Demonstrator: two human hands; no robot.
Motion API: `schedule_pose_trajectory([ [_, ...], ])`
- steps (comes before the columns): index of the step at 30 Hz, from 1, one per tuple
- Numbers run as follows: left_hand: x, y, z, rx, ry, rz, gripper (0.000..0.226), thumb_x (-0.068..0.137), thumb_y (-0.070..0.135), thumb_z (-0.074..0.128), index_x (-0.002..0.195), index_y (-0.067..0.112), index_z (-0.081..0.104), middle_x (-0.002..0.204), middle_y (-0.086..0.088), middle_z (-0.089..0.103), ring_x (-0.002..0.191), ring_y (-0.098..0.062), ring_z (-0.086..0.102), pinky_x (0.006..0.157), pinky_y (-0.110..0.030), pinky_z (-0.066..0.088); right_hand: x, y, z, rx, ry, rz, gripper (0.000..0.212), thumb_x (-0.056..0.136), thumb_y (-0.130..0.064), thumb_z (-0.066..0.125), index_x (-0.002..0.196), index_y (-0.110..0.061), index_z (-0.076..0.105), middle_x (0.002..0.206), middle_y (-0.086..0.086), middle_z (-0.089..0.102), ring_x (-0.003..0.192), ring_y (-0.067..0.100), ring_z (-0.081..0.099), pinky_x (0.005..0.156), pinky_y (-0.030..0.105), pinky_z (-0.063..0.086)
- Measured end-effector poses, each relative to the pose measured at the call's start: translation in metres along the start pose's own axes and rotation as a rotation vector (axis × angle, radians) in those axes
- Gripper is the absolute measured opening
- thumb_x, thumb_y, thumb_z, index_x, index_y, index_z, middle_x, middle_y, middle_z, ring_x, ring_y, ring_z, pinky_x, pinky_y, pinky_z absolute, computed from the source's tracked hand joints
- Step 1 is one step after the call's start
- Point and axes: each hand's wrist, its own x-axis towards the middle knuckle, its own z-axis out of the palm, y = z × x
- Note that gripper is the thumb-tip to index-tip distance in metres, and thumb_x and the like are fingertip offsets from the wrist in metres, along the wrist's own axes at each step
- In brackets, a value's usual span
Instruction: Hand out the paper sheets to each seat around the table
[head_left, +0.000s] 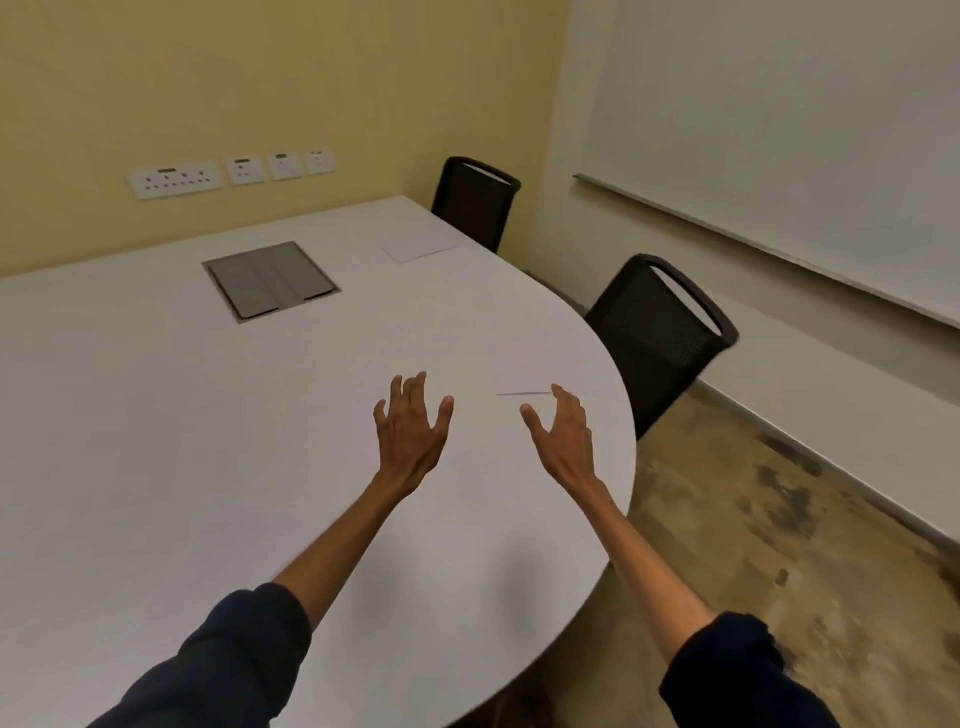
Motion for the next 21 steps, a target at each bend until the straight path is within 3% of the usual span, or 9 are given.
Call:
schedule_pose_trajectory([
  [5, 0.031, -0.028, 0.002, -0.094, 0.056, -0.190, 0.057, 0.097, 0.037, 0.051, 0.144, 0.010, 0.035, 0.144, -0.014, 0.047, 0.128, -0.033, 0.049, 0.109, -0.042, 0.038, 0.062, -0.010, 0.035, 0.027, -0.151, -0.053, 0.071, 0.096, -0.055, 0.048, 0.152, -0.016, 0.029, 0.157, 0.006, 0.032, 0.146, 0.024, 0.028, 0.117, 0.047, 0.024],
  [13, 0.057, -0.076, 0.001, -0.020, 0.159, -0.437, 0.052, 0.096, 0.024, 0.054, 0.140, 0.010, 0.031, 0.136, -0.020, 0.055, 0.111, -0.040, 0.062, 0.098, -0.044, 0.048, 0.148, -0.008, 0.102, -0.003, -0.403, -0.132, 0.071, 0.096, -0.054, 0.050, 0.151, -0.014, 0.030, 0.155, 0.007, 0.034, 0.145, 0.025, 0.029, 0.117, 0.048, 0.028],
  [21, 0.070, -0.093, 0.025, 0.054, 0.147, -0.581, 0.041, 0.095, 0.018, 0.053, 0.134, 0.010, 0.040, 0.091, -0.012, 0.068, 0.084, -0.026, 0.066, 0.079, -0.035, 0.052, 0.197, -0.005, 0.166, -0.075, -0.652, -0.266, 0.068, 0.095, -0.050, 0.054, 0.149, -0.015, 0.034, 0.154, 0.007, 0.035, 0.143, 0.025, 0.032, 0.112, 0.045, 0.029],
])
